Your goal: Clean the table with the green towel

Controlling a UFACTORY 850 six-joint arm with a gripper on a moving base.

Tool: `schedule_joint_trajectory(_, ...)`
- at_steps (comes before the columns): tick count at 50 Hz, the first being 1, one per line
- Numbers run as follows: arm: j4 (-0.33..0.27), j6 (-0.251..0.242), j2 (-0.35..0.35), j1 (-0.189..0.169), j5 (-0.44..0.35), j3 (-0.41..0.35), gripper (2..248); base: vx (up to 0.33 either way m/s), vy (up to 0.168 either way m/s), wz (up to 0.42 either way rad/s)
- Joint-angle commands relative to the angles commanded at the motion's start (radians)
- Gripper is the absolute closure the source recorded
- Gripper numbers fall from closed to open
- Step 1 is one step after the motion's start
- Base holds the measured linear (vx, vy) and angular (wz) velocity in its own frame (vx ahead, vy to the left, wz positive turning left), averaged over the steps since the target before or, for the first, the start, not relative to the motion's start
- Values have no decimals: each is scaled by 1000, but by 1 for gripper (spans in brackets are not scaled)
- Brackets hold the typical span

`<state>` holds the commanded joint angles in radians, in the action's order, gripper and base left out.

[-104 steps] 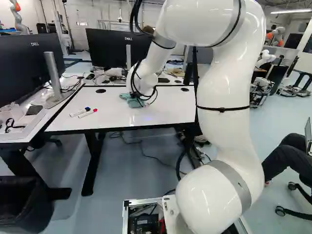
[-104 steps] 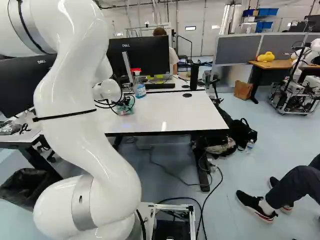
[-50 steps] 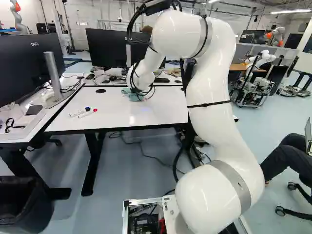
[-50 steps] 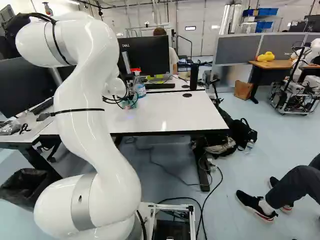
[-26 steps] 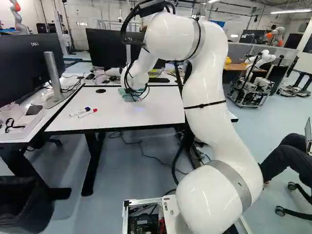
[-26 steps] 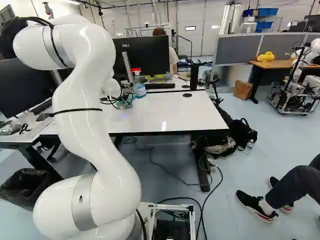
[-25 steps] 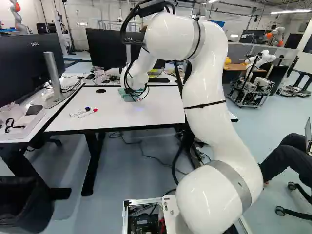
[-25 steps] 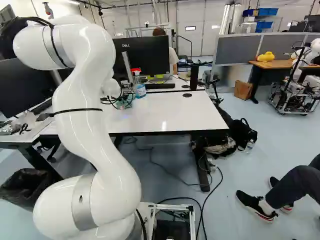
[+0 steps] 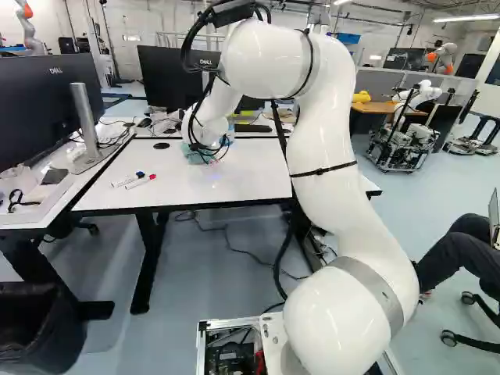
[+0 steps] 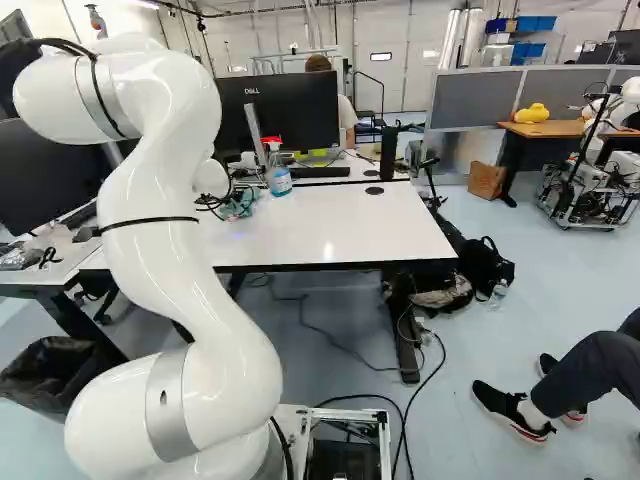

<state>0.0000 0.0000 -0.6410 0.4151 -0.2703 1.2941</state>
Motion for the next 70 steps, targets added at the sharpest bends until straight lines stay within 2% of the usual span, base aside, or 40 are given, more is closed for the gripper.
schedule_joint_trajectory(17, 0, 0, 5, 44, 0, -7, 202, 0, 0, 0)
schedule_joint_trajectory(34, 0, 0, 53, 76, 0, -72, 202, 0, 0, 0)
schedule_joint_trajectory(56, 0, 0, 138, 100, 0, -186, 202, 0, 0, 0)
schedule_joint_trajectory(70, 0, 0, 192, 89, 0, -257, 202, 0, 0, 0)
